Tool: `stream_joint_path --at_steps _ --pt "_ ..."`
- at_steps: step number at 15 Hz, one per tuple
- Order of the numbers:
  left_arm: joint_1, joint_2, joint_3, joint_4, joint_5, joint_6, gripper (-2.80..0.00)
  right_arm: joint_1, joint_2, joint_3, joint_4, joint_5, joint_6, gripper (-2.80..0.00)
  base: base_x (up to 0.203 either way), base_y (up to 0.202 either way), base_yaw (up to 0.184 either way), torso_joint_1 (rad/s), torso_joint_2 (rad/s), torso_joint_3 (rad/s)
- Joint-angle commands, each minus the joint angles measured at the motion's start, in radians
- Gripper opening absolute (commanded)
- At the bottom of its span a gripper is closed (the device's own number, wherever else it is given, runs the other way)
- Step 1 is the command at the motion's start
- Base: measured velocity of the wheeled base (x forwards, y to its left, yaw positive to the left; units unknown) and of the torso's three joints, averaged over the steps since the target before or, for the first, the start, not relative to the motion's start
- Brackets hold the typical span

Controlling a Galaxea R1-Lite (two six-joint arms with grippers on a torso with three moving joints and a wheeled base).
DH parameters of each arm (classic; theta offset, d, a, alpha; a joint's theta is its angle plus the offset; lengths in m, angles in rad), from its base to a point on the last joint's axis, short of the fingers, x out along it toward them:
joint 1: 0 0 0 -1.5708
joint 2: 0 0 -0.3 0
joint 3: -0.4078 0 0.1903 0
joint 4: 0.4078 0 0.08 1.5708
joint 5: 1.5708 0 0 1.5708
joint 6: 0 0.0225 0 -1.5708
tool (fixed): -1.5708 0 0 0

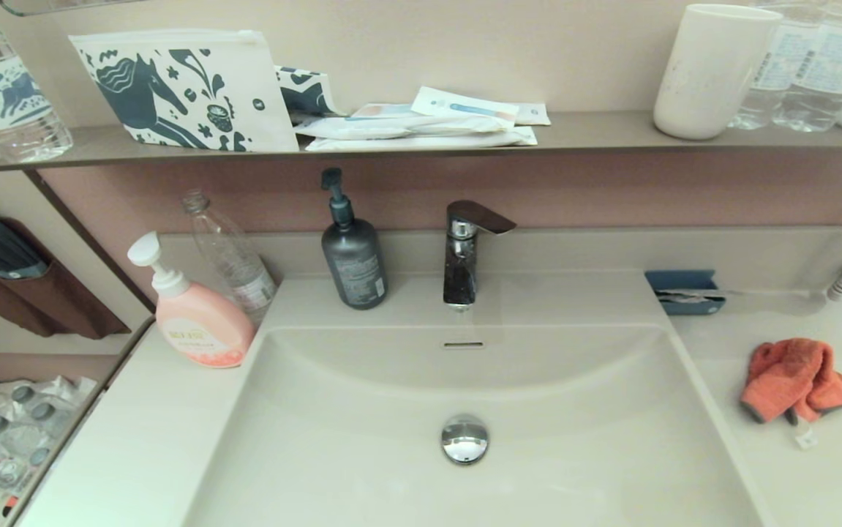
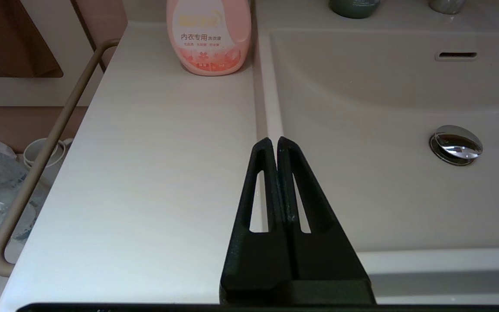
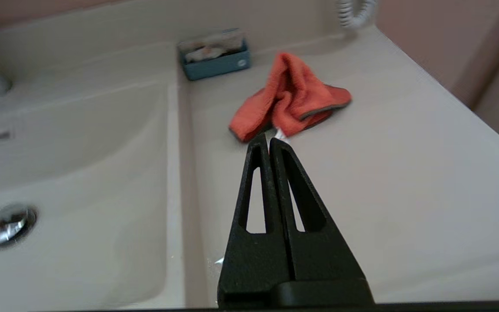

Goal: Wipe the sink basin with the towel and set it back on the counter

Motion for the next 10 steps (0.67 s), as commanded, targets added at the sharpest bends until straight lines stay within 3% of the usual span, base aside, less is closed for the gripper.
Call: stream_joint_path --at_steps 1,5,8,10 --pt "0.000 0.000 0.000 0.000 0.000 0.000 -2.80 0.000 -0.003 0.075 -0.078 0.083 -0.087 -2.80 0.000 0.000 0.000 0.000 0.00 0.000" --pt "0.000 0.000 0.000 0.000 0.000 0.000 -2.80 0.000 -0.003 0.093 -0.051 0.128 -0.215 -2.80 0.000 0.000 0.000 0.000 0.00 0.000" --pt "0.000 0.000 0.000 0.000 0.000 0.000 -2.80 0.000 -0.002 0.088 0.042 0.147 -0.183 -2.80 0.000 0.000 0.000 0.000 0.00 0.000" --pt "0.000 0.000 0.000 0.000 0.000 0.000 -2.80 0.002 -0.002 0.090 0.022 0.158 -0.181 -2.80 0.000 0.000 0.000 0.000 0.00 0.000"
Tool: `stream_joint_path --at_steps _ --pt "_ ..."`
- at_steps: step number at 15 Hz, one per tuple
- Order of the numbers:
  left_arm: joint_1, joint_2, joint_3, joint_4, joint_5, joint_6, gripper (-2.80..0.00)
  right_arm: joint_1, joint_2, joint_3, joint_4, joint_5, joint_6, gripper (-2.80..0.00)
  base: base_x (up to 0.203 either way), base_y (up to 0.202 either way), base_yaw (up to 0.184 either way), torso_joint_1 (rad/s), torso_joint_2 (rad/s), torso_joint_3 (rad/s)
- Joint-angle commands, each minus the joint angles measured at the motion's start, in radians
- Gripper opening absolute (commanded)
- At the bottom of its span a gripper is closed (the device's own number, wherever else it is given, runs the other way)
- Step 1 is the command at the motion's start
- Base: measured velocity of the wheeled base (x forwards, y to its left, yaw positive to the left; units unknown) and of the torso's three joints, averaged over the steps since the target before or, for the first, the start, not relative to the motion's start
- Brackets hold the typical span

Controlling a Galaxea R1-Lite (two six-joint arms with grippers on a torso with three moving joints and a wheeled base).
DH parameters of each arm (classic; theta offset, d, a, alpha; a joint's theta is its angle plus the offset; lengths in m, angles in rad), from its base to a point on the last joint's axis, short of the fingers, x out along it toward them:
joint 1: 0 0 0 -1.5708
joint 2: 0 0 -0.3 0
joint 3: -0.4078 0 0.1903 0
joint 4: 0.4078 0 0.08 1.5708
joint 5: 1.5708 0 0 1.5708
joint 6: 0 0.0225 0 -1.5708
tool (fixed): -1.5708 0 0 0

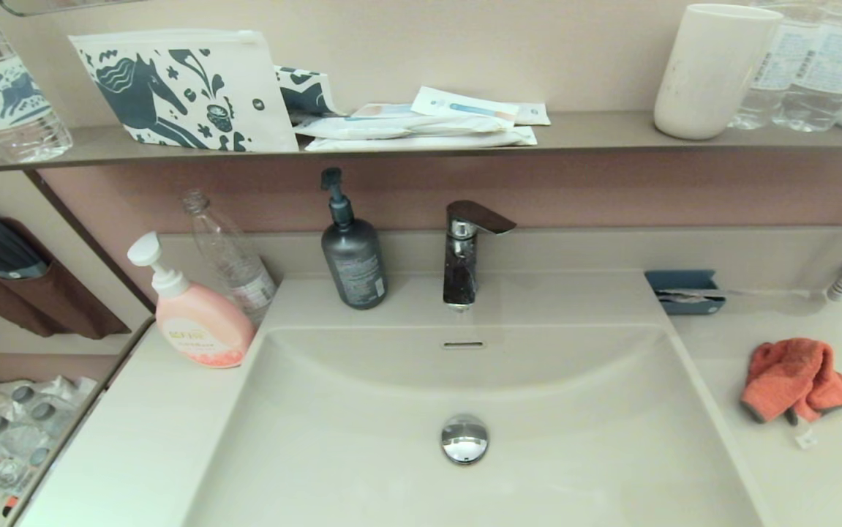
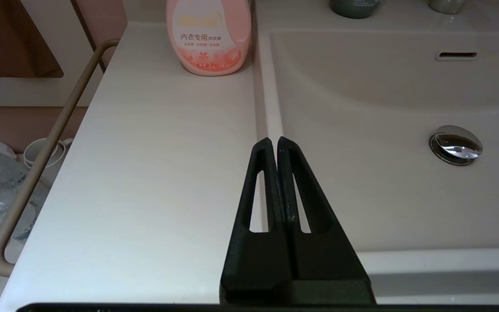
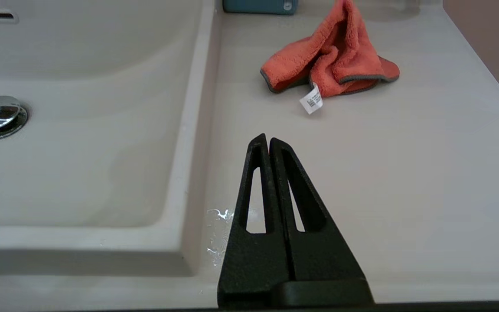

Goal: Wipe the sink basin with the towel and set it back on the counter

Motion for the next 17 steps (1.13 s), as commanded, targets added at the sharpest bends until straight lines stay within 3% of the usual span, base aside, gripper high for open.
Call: stream_joint_path --at_steps 1,17 --pt "0.000 0.000 0.000 0.000 0.000 0.000 -2.80 0.002 0.002 0.000 -0.002 0.003 0.000 -2.80 0.000 0.000 0.000 0.000 0.00 0.000" --pt "0.000 0.000 0.000 0.000 0.000 0.000 -2.80 0.002 0.002 0.002 -0.004 0.000 0.018 -2.80 0.000 0.000 0.000 0.000 0.00 0.000"
